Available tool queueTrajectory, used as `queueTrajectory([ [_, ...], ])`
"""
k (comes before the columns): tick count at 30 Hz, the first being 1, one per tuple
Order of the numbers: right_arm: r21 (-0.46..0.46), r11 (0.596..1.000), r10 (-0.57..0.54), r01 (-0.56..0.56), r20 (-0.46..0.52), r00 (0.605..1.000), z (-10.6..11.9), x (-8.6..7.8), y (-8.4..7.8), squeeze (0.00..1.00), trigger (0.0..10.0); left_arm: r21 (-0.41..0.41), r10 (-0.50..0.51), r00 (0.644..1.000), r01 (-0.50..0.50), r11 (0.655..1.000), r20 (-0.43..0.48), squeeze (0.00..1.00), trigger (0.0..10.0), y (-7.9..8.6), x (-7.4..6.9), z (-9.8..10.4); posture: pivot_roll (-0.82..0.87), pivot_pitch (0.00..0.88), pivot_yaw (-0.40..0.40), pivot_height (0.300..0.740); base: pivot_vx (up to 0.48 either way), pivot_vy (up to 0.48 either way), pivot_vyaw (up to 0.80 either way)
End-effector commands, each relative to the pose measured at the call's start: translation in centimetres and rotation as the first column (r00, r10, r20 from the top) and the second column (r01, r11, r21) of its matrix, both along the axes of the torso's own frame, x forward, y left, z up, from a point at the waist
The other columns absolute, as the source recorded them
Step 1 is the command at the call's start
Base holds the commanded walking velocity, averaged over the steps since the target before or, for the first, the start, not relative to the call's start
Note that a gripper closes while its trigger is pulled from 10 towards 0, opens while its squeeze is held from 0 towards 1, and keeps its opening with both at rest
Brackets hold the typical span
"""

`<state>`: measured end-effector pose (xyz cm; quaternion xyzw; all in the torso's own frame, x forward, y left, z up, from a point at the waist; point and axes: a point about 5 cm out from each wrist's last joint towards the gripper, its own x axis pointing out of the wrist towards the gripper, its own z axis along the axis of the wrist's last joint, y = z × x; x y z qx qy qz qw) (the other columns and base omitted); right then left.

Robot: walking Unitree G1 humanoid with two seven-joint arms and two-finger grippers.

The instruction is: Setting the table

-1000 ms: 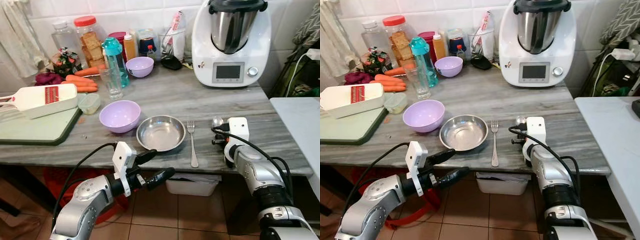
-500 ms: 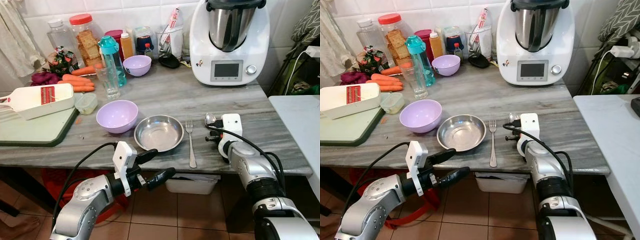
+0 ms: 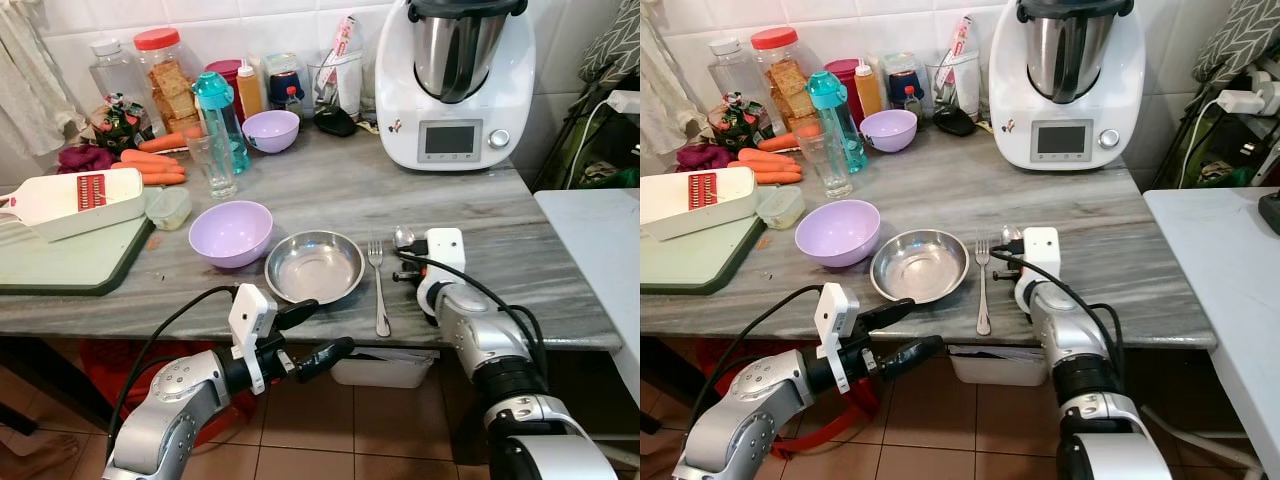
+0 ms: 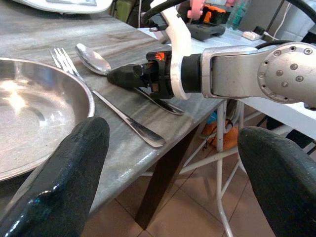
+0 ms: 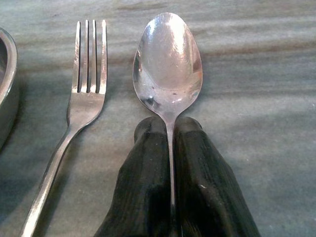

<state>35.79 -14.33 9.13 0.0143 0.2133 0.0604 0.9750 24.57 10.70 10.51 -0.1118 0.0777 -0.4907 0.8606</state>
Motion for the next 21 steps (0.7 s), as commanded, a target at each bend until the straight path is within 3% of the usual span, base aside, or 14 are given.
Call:
queueTrajectory([
  [1, 0.033, 0.999, 0.023, -0.021, -0.05, 0.999, -1.0, -0.6, 1.4, 0.0, 0.0, 0.016, -0.001, 1.0, 0.001, 1.0, 0.012, 0.0, 10.0, 0.1, 0.1, 0.3, 0.02, 0.0, 0.099, 0.74, 0.0, 0.0, 0.0],
  [21, 0.06, 0.998, -0.029, 0.034, -0.086, 0.996, -2.0, -2.7, 2.1, 0.0, 0.0, 0.013, -0.002, 1.0, 0.001, 1.0, 0.003, 0.0, 10.0, 0.0, 0.2, 0.2, 0.01, 0.0, 0.104, 0.74, 0.0, 0.0, 0.0],
])
